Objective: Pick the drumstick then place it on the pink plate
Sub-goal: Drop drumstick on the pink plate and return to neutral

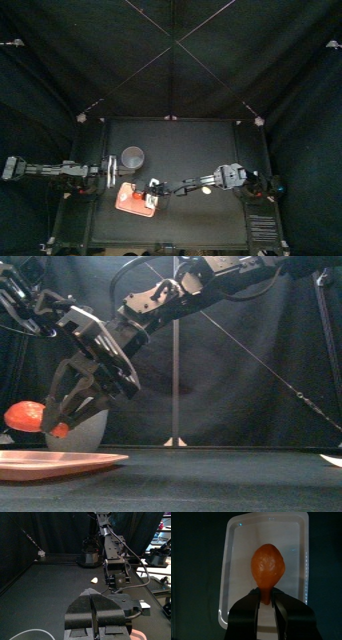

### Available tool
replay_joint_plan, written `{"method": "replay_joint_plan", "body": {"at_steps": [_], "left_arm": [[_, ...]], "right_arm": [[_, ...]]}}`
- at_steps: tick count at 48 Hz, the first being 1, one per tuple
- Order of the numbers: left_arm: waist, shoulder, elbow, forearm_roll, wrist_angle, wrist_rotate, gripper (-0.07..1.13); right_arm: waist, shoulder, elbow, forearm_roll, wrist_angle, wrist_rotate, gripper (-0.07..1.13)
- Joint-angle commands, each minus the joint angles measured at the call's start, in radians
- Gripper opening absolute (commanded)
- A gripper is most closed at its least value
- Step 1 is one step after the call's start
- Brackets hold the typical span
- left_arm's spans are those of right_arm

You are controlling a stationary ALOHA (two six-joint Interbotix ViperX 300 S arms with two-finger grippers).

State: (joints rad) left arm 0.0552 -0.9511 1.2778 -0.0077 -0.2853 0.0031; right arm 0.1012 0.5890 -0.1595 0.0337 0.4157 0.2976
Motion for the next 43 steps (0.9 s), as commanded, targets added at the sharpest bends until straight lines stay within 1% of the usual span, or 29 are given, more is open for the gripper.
{"method": "replay_joint_plan", "body": {"at_steps": [1,11,14,20,27,34,37,43], "left_arm": [[0.002,0.003,-0.015,0.002,-0.009,0.002,0.11],[0.002,0.0,-0.017,0.002,-0.009,0.002,0.11],[0.002,0.0,-0.017,0.0,-0.009,0.002,0.11],[0.002,-0.005,-0.017,-0.002,-0.009,0.002,0.11],[0.002,-0.006,-0.014,-0.002,-0.009,0.0,0.11],[0.002,-0.006,-0.011,-0.002,-0.009,0.002,0.11],[0.002,-0.006,-0.011,-0.002,-0.009,0.002,0.11],[0.002,-0.006,-0.006,-0.002,-0.009,0.002,0.11]], "right_arm": [[0.003,-0.028,-0.028,-0.017,-0.003,0.002,0.55],[0.009,-0.028,-0.025,-0.032,-0.005,0.003,0.73],[0.009,-0.029,-0.023,-0.034,-0.005,0.003,0.77],[0.006,-0.038,-0.012,-0.034,-0.011,0.002,0.77],[0.003,-0.086,0.055,-0.043,-0.049,0.003,0.77],[-0.006,-0.17,0.169,-0.061,-0.164,-0.002,0.77],[-0.017,-0.218,0.241,-0.084,-0.216,0.0,0.77],[-0.037,-0.299,0.367,-0.091,-0.325,0.002,0.77]]}}
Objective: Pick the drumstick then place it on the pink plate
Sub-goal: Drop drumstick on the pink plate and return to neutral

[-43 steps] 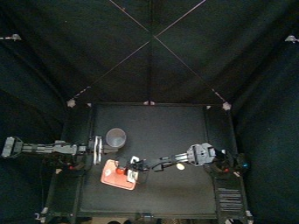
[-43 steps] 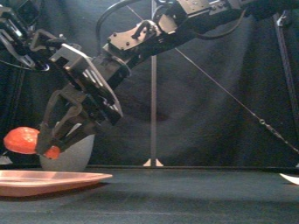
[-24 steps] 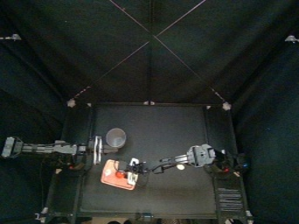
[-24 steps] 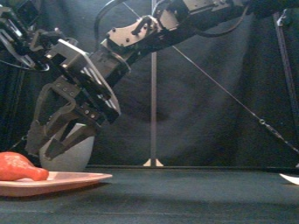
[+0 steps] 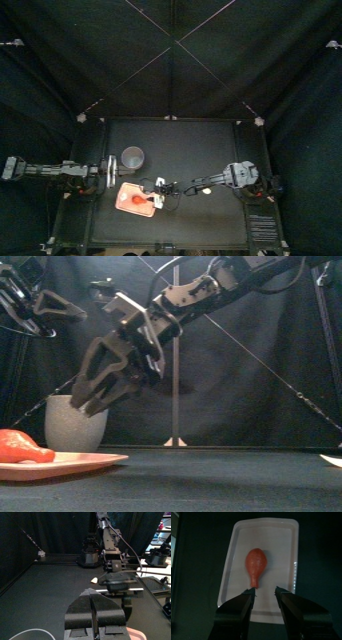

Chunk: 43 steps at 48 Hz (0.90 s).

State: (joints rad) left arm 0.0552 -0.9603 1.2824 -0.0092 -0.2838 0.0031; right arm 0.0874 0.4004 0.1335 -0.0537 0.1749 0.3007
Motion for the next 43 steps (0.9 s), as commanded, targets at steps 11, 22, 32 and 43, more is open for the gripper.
{"method": "replay_joint_plan", "body": {"at_steps": [11,22,32,43], "left_arm": [[0.003,0.003,-0.008,0.0,-0.011,0.0,0.11],[0.003,0.003,-0.008,-0.002,-0.011,0.0,0.11],[0.002,0.003,-0.002,-0.002,-0.011,0.0,0.11],[0.003,0.003,0.009,-0.002,-0.011,-0.002,0.11]], "right_arm": [[-0.064,-0.267,0.272,-0.003,-0.36,-0.005,0.77],[-0.106,-0.383,0.371,-0.012,-0.472,-0.012,0.77],[-0.149,-0.5,0.453,-0.041,-0.56,-0.014,0.77],[-0.198,-0.635,0.568,-0.06,-0.707,-0.015,0.77]]}}
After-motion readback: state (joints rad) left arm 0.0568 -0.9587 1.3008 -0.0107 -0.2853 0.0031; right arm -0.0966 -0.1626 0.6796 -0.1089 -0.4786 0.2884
